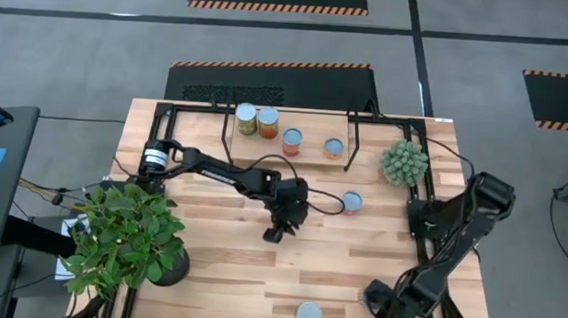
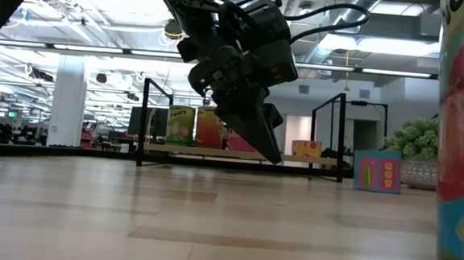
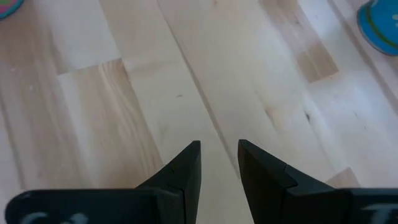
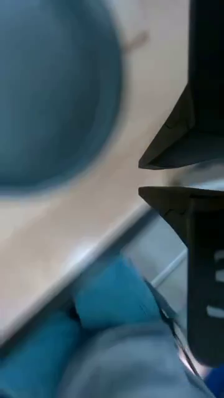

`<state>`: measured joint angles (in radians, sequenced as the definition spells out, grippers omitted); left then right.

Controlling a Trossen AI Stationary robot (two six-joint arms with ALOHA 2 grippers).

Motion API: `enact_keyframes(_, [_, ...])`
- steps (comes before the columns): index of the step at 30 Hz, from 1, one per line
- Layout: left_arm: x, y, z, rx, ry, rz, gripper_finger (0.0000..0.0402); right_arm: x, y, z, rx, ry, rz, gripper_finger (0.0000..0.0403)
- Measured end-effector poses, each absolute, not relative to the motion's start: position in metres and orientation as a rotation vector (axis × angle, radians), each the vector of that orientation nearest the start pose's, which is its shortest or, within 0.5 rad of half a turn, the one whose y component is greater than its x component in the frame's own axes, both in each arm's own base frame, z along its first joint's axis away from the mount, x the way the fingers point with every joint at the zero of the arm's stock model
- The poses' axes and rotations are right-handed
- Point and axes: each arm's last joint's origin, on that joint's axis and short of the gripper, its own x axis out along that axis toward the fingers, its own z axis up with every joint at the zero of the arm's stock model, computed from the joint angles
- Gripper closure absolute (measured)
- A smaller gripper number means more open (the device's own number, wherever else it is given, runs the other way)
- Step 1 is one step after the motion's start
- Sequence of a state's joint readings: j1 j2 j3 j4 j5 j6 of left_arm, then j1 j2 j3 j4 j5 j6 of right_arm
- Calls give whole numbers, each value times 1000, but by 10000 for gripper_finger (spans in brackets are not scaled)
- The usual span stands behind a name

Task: Pick and place cans onto a shelf
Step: Move the cans to the middle right of the table

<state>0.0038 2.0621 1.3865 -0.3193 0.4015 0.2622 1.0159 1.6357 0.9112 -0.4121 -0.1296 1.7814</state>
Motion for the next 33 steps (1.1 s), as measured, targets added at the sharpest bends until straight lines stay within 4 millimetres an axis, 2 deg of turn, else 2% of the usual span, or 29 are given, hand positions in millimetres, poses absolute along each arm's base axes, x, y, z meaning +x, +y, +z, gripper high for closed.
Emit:
enact_keyframes(2, [425, -12, 151, 40, 921, -491, 308, 161, 253, 149, 876, 1511, -280, 321])
enact_keyframes(5, [425, -15, 151, 44, 916, -496, 308, 178, 234, 140, 784, 1420, -377, 321])
enact_keyframes(7, [425, -16, 151, 35, 922, -492, 308, 190, 221, 142, 725, 1343, -432, 321])
enact_keyframes(10, [424, -19, 150, 10, 945, -485, 308, 201, 208, 156, 660, 1223, -476, 321])
enact_keyframes(14, [419, -24, 147, 0, 1001, -496, 308, 201, 208, 177, 643, 1140, -456, 321])
enact_keyframes(20, [411, -27, 150, -2, 1072, -489, 308, 201, 219, 192, 637, 1150, -257, 321])
enact_keyframes(23, [411, -30, 151, 8, 1064, -496, 308, 205, 224, 188, 616, 1150, -190, 321])
enact_keyframes(28, [410, -35, 151, 25, 1065, -515, 308, 218, 233, 167, 561, 1204, -97, 321])
enact_keyframes(33, [410, -35, 151, 34, 1061, -521, 308, 237, 216, 154, 456, 1175, -142, 321])
